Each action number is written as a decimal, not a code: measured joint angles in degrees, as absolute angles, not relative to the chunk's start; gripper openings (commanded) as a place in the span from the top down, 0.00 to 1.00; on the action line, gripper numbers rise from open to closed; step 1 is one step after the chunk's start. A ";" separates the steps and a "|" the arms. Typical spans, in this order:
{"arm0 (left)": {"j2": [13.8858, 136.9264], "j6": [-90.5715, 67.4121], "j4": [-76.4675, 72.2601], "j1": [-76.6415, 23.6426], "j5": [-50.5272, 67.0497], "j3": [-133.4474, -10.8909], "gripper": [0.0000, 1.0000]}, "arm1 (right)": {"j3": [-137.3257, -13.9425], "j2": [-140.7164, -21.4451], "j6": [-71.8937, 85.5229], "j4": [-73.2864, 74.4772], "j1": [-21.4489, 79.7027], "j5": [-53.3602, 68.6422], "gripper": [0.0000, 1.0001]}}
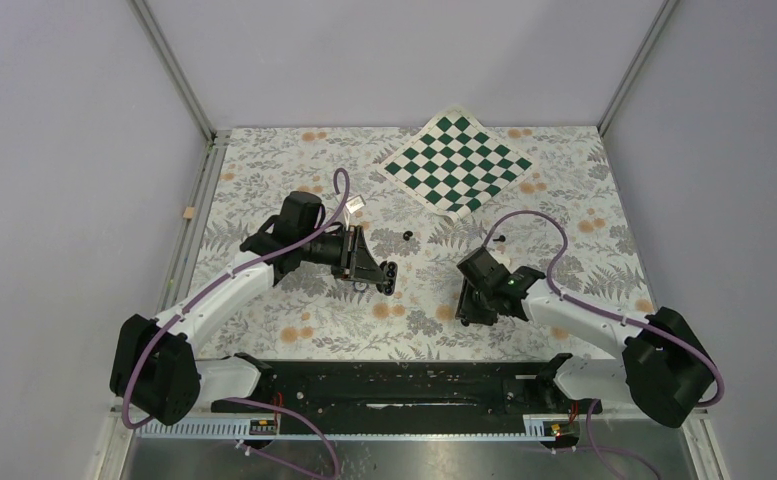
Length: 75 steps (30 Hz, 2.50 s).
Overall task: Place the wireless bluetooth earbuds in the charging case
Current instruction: Pick up the left earbud from the corner of the board.
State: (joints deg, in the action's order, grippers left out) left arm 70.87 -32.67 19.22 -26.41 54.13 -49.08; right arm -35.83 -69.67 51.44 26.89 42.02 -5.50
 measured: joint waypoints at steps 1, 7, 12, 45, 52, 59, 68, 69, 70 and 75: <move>70.85 -32.67 19.20 -26.41 54.13 -49.08 1.00 | -35.83 -70.24 51.35 26.92 42.02 -5.54 0.59; 70.65 -32.69 19.20 -26.46 54.11 -49.06 1.00 | -35.81 -72.20 51.18 26.89 42.02 -5.65 0.60; 70.43 -32.75 19.20 -26.52 54.11 -49.06 1.00 | -35.81 -72.38 51.18 26.89 42.02 -6.59 0.60; 70.24 -32.82 19.18 -27.51 54.11 -49.06 1.00 | -36.60 -71.07 48.60 32.71 42.11 -12.38 0.77; 70.24 -32.82 19.18 -27.66 54.06 -49.06 1.00 | -36.27 -71.11 49.08 32.14 42.13 -11.79 0.76; 70.24 -32.82 19.18 -27.66 54.06 -49.06 1.00 | -35.70 -71.57 49.76 31.29 42.13 -10.81 0.95; 70.24 -32.53 19.18 -27.66 54.06 -49.06 1.00 | -36.14 -70.54 49.87 32.36 42.13 -10.90 1.00; 70.24 -32.36 19.18 -27.66 54.06 -49.06 1.00 | -36.67 -69.93 49.69 33.23 42.13 -10.90 1.00; 70.24 -32.25 19.18 -27.66 54.08 -49.06 1.00 | -37.54 -68.99 49.45 34.30 42.13 -10.92 1.00; 70.19 -31.40 19.18 -27.79 54.11 -49.06 1.00 | -44.56 -61.98 48.38 37.34 42.13 -11.07 1.00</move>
